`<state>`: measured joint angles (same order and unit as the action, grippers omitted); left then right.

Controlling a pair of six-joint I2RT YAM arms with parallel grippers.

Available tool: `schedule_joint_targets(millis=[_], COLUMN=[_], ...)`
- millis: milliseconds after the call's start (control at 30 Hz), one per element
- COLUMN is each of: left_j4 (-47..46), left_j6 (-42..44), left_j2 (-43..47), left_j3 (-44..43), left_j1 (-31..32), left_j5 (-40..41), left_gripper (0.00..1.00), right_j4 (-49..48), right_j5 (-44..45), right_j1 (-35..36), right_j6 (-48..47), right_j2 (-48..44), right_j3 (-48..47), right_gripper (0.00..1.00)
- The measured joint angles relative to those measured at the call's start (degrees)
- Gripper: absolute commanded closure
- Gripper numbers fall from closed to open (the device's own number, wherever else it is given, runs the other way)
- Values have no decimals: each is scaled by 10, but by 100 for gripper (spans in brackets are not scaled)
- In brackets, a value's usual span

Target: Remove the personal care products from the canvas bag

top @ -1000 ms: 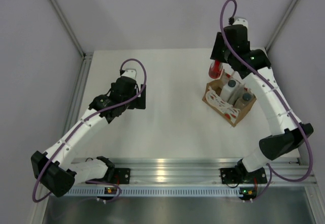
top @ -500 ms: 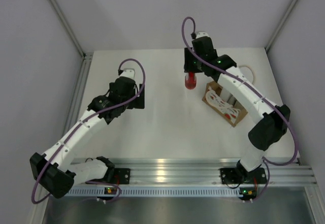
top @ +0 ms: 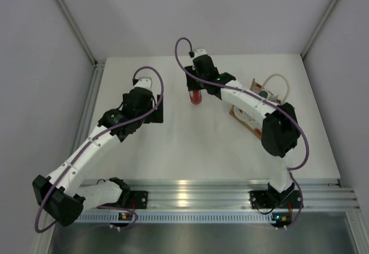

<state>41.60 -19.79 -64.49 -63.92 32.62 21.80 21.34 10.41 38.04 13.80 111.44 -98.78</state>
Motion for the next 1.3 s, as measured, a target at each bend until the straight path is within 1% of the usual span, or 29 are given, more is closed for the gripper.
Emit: schedule_joint_targets(millis=[233,367,400,467,500,567,667,700,767,800,833,1100,1300], left_j4=[0,0,0,0,0,0,0,0,0,0,0,0,0], left_j6=[0,0,0,0,0,0,0,0,0,0,0,0,-2], left_j2=[0,0,0,0,0,0,2,3,4,4,4,4,5], left_j3=[0,0,0,0,0,0,0,0,0,0,0,0,0], left_j1=[0,0,0,0,0,0,0,0,0,0,0,0,0], left_j5=[0,0,0,-1,-1,0,0,0,0,0,0,3,23], left_gripper=[2,2,2,2,2,2,2,2,2,2,2,2,2], right_j4=[-31,-38,-38,-38,-37,-38,-43,-49,-60,-64,-67,-83,-81], right_j5=[-1,-2,-3,-2,-2,-2,0,1,3,5,8,37,74], right_j1=[2,2,2,2,2,2,2,2,2,2,2,2,2], right_j6=[-3,-3,-3,-3,-3,-3,-1,-2,-3,-5,-6,-16,-16], right_j2=[77,79,79,79,79,79,79,77,70,64,57,-2,-102], right_j3=[-18,-21,-21,-21,-21,-21,-19,-17,-15,-11,-8,26,96], right_gripper=[100,100,94,76,71,48,33,24,15,5,1,0,1])
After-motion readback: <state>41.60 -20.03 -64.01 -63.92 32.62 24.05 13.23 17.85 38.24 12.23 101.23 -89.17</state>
